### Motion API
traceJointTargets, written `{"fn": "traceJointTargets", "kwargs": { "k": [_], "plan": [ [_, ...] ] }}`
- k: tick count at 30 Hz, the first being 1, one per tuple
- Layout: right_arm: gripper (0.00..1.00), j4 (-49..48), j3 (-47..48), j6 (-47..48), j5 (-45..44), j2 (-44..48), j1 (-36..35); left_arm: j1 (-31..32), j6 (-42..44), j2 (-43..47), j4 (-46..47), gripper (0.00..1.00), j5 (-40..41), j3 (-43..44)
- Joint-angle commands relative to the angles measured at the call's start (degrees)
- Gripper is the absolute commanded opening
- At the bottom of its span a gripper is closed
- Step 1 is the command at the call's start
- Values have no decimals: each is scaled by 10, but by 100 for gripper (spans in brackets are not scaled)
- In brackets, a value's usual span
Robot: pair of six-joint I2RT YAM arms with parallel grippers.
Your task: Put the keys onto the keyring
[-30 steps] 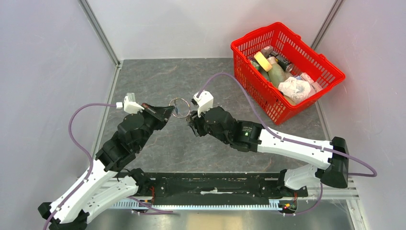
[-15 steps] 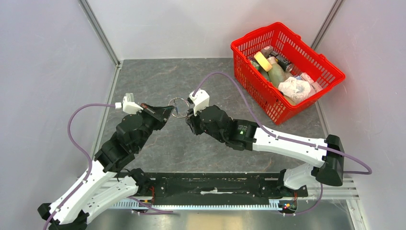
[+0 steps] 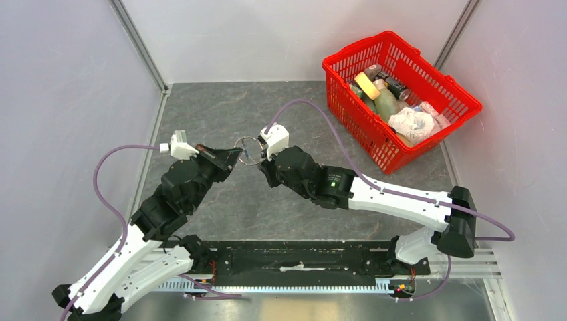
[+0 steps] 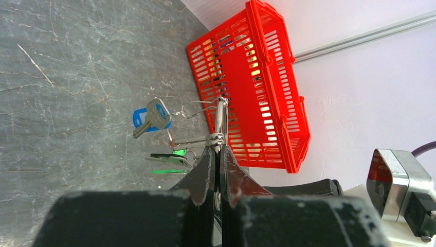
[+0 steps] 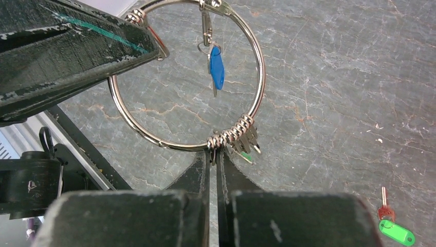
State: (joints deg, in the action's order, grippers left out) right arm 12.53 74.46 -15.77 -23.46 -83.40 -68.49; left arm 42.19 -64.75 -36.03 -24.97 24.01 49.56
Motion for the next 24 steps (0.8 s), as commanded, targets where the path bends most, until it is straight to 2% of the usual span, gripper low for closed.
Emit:
{"fn": "traceJointTargets", "kwargs": {
  "k": [1,4,12,16,20,24],
  "plan": [
    [0,1,27,8,-21,23,-1,-1,-24,13,10,2,28,24],
    [0,34,27,13,-4,48,-1,-1,-24,19,3,2,39,23],
    [0,182,72,12,128,91,-1,-1,-45,23,-23,4,66,2],
    [0,258,94,19,166,102,0,-1,-47,30,-22,21,48,-15],
    [0,333,121,39,191,99,0,-1,-50,52,-18,44,15,-32],
    [0,401,148,54,203,88,-1,-1,-53,74,-23,55,-23,-45]
  ]
}}
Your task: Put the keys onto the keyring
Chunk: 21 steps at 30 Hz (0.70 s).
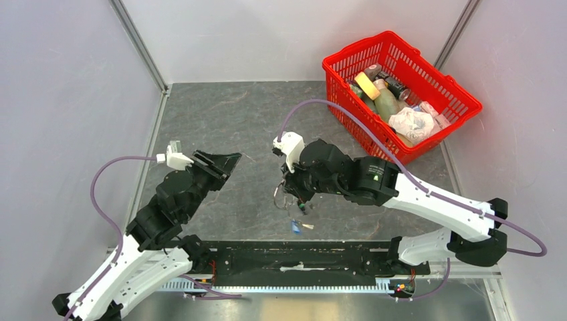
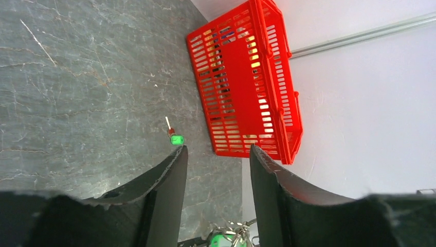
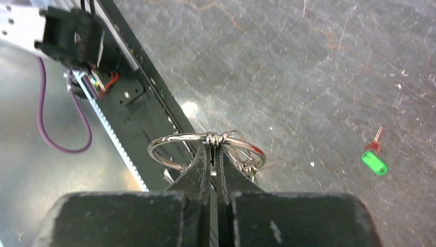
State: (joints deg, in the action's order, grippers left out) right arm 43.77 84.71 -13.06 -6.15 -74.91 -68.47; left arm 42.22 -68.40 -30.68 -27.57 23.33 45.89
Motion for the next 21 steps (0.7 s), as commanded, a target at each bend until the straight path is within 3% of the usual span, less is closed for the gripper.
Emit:
{"fn": "traceJointTargets", "kwargs": {
  "k": [1,9,15,21],
  "plan": [
    [0,105,50,32,38,0,-1,-1,-16,27,0,55,-24,-10],
    [0,237,111,77,120,-63,-1,-1,59,37,97,57,-151,-35],
    [0,270,140,104,160,-85,-1,-1,107,23,148,56,-229,-50],
    [0,287,188,120,201,-104,-1,-1,118,-6,239,51,-362,-75]
  ]
}}
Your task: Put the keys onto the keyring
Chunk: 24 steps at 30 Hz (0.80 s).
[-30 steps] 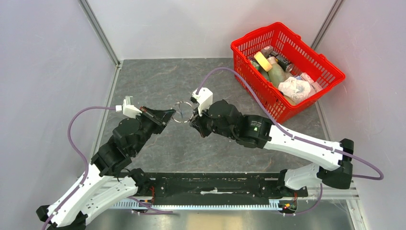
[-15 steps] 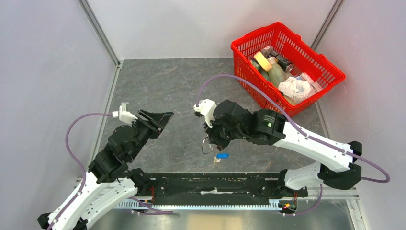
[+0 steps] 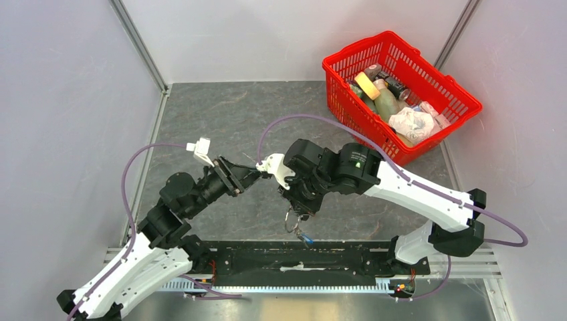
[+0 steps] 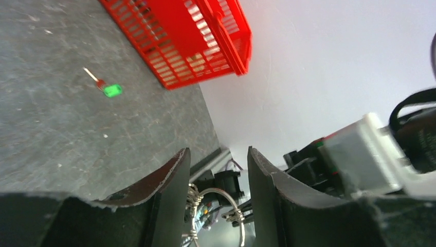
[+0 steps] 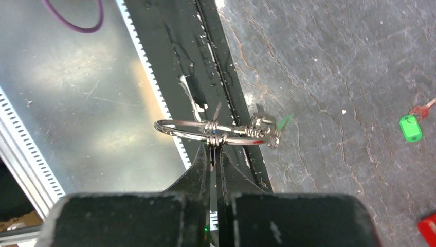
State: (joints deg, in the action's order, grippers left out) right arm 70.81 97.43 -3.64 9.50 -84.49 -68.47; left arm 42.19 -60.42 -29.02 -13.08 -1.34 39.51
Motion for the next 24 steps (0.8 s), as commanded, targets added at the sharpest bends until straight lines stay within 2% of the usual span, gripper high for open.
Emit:
{"fn": "traceJointTargets", "kwargs": {
  "k": [1,6,13,24],
  "plan": [
    [0,22,76,28,48,-14,-1,-1,38,-33,103,50,-142,-10],
    [0,57,132,48,60,-42,-2,-1,36,-71,142,49,-246,-6],
    [0,97,201,68,51,-80,-4,-1,45,-72,174,47,-329,1],
    [0,122,261,76,12,-98,-16,-1,81,-49,102,46,-364,29]
  ]
}}
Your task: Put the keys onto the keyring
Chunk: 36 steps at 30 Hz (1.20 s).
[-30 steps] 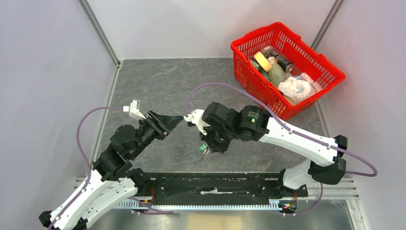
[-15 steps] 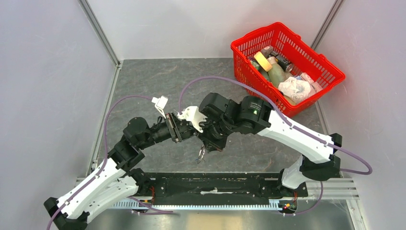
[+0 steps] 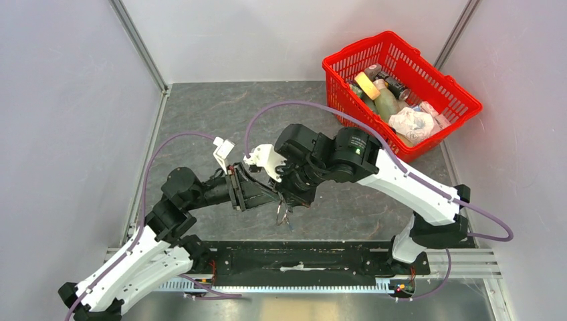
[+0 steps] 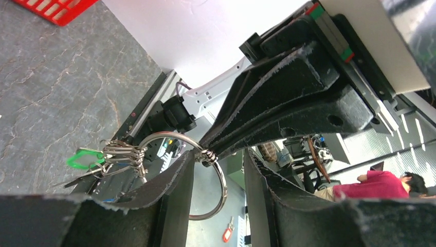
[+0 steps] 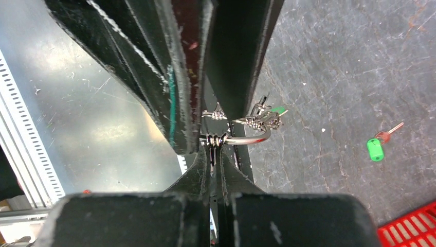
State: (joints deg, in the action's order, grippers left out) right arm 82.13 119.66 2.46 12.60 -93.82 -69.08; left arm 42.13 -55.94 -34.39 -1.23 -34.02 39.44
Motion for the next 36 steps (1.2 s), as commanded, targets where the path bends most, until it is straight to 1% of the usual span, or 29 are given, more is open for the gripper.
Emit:
{"fn": "traceJointTargets", "kwargs": {
  "k": [1,11,14,18,24,28,30,32,33,34,35,36],
  "plan": [
    [0,11,44,16,-25,-9,-13,0,35,5,-16,46,-39,29],
    [0,13,81,27,-54,-30,-31,0,30,-16,-15,46,-58,33],
    [0,13,83,29,-60,-29,-34,0,31,-20,-15,44,-58,33],
    [0,12,85,31,-69,-27,-39,0,30,-29,-14,36,-59,33],
    [0,7,76,35,-73,-16,-46,0,25,-39,-8,26,-57,31],
    [0,3,62,39,-72,-12,-50,0,24,-42,-3,15,-55,33],
    [0,-1,54,41,-72,-9,-52,0,25,-46,-4,3,-55,33],
    [0,-7,47,42,-75,-4,-54,0,25,-49,-1,2,-57,32],
    [1,-12,43,42,-76,-1,-55,0,26,-48,1,2,-57,31],
    [12,-18,38,42,-78,6,-55,0,27,-46,2,2,-55,31],
    [21,-24,34,42,-82,14,-56,0,28,-44,2,2,-54,31],
    [26,-31,29,40,-85,23,-58,0,31,-41,3,2,-52,31]
  ]
}}
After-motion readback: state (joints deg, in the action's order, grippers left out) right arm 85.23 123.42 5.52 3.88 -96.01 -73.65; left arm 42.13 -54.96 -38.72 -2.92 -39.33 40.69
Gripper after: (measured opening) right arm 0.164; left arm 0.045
